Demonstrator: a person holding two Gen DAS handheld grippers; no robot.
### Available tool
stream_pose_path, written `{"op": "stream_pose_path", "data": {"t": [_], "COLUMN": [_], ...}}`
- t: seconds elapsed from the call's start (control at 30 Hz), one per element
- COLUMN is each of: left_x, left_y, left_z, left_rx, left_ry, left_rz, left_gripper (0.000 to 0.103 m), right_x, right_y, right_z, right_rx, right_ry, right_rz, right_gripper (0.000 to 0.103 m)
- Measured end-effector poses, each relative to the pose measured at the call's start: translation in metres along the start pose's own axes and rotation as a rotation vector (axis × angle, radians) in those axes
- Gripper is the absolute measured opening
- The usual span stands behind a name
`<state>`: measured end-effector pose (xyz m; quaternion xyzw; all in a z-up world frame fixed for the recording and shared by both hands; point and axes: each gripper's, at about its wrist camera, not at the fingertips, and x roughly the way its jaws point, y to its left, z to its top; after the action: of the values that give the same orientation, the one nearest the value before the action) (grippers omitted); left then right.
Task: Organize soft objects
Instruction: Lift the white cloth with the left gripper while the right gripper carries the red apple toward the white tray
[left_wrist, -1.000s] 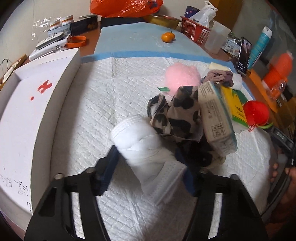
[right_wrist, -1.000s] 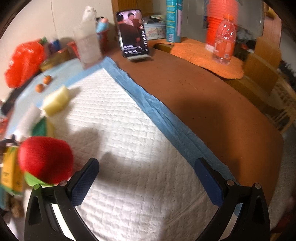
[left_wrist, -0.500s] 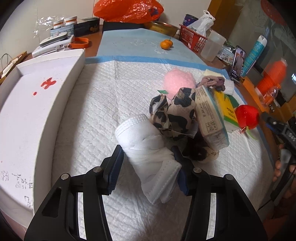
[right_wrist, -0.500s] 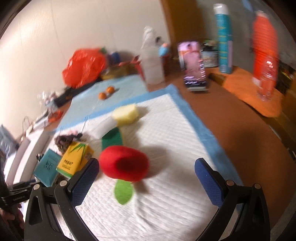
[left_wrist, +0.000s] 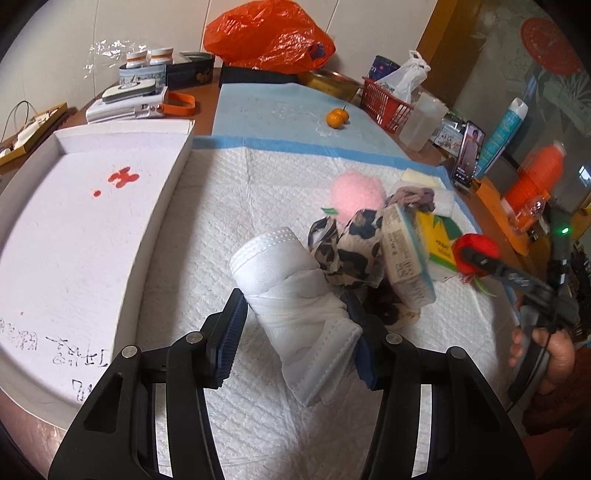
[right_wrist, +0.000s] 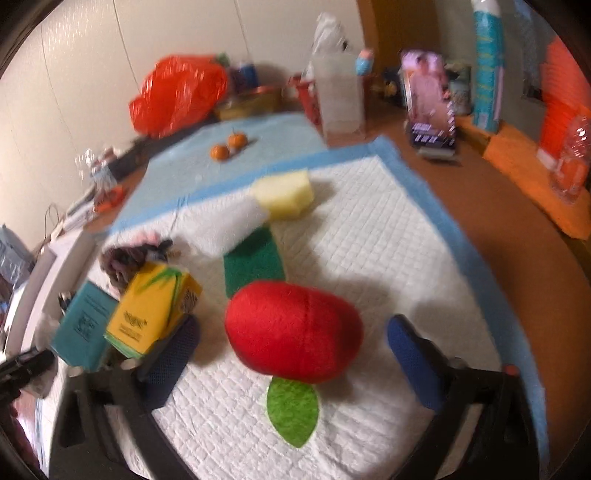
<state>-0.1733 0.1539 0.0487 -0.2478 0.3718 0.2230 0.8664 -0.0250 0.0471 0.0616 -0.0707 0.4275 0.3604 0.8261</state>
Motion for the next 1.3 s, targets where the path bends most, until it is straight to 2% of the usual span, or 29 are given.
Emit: {"op": "stream_pose_path", "data": {"t": [0.07, 0.2, 0.3, 0.43, 0.47, 0.53, 0.63, 0.7, 0.8, 0.97, 1.3], "left_x": [-0.009, -0.046, -0.084, -0.159, -0.178, -0.219, -0.249, -0.252, -0.244, -0.233, -0.233], "left_y": [-0.001, -0.005, -0.015, -0.038, -0.043, -0.054, -0.051, -0.043, -0.027, 0.002, 0.010], "left_z": [0.005, 0.029, 0.056, 0.101, 0.110, 0.121, 0.118, 0.110, 0.095, 0.086, 0.075], "left_rx": [0.000, 0.011, 0.038, 0.094, 0.105, 0.126, 0.115, 0.089, 0.055, -0.010, -0.034], "left_ry": [-0.018, -0.099, -0.205, -0.423, -0.477, -0.601, -0.696, -0.702, -0.669, -0.614, -0.602], "left_rz": [-0.006, -0.022, -0.023, -0.025, -0.029, -0.033, -0.018, -0.018, 0.022, 0.058, 0.085], "left_gripper": [0.052, 0.052, 0.052, 0.052, 0.052, 0.052, 0.052, 0.052, 0.052, 0.052, 0.052], "right_x": [-0.001, -0.036, -0.085, -0.160, -0.172, -0.197, -0.232, -0.245, -0.235, -0.208, -0.211], "right_y": [-0.007, -0.016, -0.003, 0.044, 0.056, 0.083, 0.111, 0.120, 0.129, 0.143, 0.158], "right_z": [-0.004, -0.003, 0.017, 0.054, 0.062, 0.079, 0.097, 0.095, 0.082, 0.080, 0.079], "right_rx": [0.033, 0.070, 0.047, -0.054, -0.084, -0.148, -0.168, -0.138, -0.121, -0.120, -0.143], "right_ry": [0.016, -0.060, -0.194, -0.432, -0.469, -0.549, -0.663, -0.699, -0.661, -0.569, -0.558], "right_rz": [0.037, 0.065, 0.103, 0.186, 0.199, 0.224, 0.283, 0.355, 0.408, 0.438, 0.467], "right_gripper": [0.062, 0.060, 0.061, 0.061, 0.061, 0.061, 0.061, 0.061, 0.061, 0.061, 0.062]}}
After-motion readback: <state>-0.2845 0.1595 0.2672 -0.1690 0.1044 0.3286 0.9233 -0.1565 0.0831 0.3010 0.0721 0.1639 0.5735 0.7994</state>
